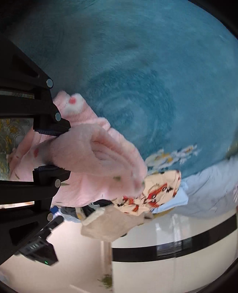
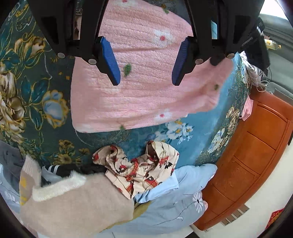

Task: Fold clothes

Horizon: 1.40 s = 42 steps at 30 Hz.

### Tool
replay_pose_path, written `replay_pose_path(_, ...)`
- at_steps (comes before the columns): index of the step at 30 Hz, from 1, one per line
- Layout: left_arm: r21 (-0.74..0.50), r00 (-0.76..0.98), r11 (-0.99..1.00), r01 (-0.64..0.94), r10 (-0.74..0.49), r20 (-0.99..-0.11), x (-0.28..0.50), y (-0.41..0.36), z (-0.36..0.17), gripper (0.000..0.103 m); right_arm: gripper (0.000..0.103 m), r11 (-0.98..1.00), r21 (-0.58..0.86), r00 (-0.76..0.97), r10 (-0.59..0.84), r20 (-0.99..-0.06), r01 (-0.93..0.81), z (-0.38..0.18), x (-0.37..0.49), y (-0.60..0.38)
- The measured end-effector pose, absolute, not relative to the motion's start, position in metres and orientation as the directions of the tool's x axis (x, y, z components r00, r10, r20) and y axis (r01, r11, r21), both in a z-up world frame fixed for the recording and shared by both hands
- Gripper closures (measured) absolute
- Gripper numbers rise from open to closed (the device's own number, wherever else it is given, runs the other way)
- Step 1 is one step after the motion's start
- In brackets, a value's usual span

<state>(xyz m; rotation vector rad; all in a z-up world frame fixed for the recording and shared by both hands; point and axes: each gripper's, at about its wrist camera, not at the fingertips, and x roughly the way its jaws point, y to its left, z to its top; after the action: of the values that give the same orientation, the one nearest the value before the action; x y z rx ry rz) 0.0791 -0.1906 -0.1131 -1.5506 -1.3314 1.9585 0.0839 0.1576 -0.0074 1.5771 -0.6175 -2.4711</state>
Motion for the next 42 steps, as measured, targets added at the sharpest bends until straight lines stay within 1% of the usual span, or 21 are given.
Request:
replay_pose_path(2,-0.819,-0.398,-0.511,0.262,0.716,-0.574,0.080,-0.194,-0.107,0.076,0.043,-0.907,0.410,-0.411,-0.339,-0.846,-0.095,-0.016,0.086,0.154)
replay_pose_path(6,-0.842,-0.432,-0.523,0.133,0.734,-0.524,0.079,-0.185,-0.083,0.076,0.043,-0.907,0.409,-0.384,-0.345,-0.856,-0.097,-0.028,0.086,0.151)
replay_pose_path(7,-0.827,-0.424,-0.549,0.119,0.725,-0.542,0.077,-0.183,-0.080,0.076,0.043,-0.908,0.408,-0.384,-0.345,-0.857,-0.096,-0.028,0.085,0.151)
replay_pose_path(10,-0.768,-0.305,-0.604,0.212,0.706,-0.639,0.072,-0.174,-0.103,0.074,0.043,-0.915,0.401,-0.388,-0.355,-0.851,-0.044,-0.023,0.078,0.139)
replay_pose_path(11,-0.756,-0.264,-0.602,0.256,0.709,-0.654,0.071,-0.174,-0.114,0.074,0.043,-0.918,0.397,-0.388,-0.362,-0.848,-0.011,-0.020,0.074,0.132)
replay_pose_path(12,-0.756,-0.248,-0.586,0.291,0.717,-0.651,0.070,-0.176,-0.122,0.074,0.043,-0.919,0.394,-0.387,-0.374,-0.843,0.030,-0.017,0.068,0.121)
replay_pose_path(14,-0.757,-0.250,-0.584,0.293,0.717,-0.650,0.071,-0.176,-0.122,0.072,0.043,-0.912,0.393,-0.371,-0.406,-0.835,0.114,-0.013,0.056,0.097)
replay_pose_path(19,-0.757,-0.262,-0.592,0.275,0.711,-0.652,0.073,-0.175,-0.116,0.072,0.043,-0.860,0.434,-0.230,-0.494,-0.838,0.267,-0.029,0.020,0.030)
replay_pose_path(22,-0.756,-0.265,-0.594,0.275,0.709,-0.653,0.074,-0.177,-0.115,0.071,0.043,-0.874,0.373,-0.223,-0.449,-0.865,0.312,-0.045,-0.005,0.004)
replay_pose_path(23,-0.756,-0.265,-0.591,0.280,0.709,-0.653,0.074,-0.178,-0.116,0.071,0.043,-0.879,0.355,-0.219,-0.432,-0.875,0.317,-0.051,-0.014,-0.003)
replay_pose_path(25,-0.758,-0.268,-0.583,0.293,0.711,-0.650,0.073,-0.180,-0.118,0.071,0.043,-0.892,0.365,-0.168,-0.416,-0.894,0.269,-0.071,-0.031,-0.007)
replay_pose_path(29,-0.767,-0.271,-0.568,0.298,0.720,-0.639,0.074,-0.181,-0.117,0.071,0.042,-0.894,0.397,-0.113,-0.425,-0.898,0.208,-0.096,-0.042,-0.004)
replay_pose_path(31,-0.773,-0.273,-0.574,0.270,0.724,-0.634,0.076,-0.179,-0.109,0.069,0.042,-0.877,0.431,-0.123,-0.462,-0.878,0.212,-0.082,-0.038,0.006)
replay_pose_path(34,-0.780,-0.307,-0.593,0.200,0.718,-0.625,0.086,-0.182,-0.087,0.063,0.043,-0.848,0.481,-0.143,-0.516,-0.844,0.220,-0.061,-0.031,0.021)
replay_pose_path(37,-0.750,-0.369,-0.646,0.143,0.668,-0.646,0.097,-0.191,-0.060,0.061,0.043,-0.842,0.493,-0.236,-0.536,-0.811,0.218,-0.030,-0.008,0.061)
replay_pose_path(40,-0.717,-0.406,-0.694,0.072,0.636,-0.656,0.093,-0.186,-0.034,0.061,0.043,-0.891,0.412,-0.323,-0.453,-0.831,0.192,-0.014,0.022,0.107)
replay_pose_path(42,-0.687,-0.403,-0.727,-0.003,0.629,-0.665,0.084,-0.170,-0.020,0.060,0.042,-0.926,0.352,-0.331,-0.378,-0.865,0.137,-0.018,0.040,0.134)
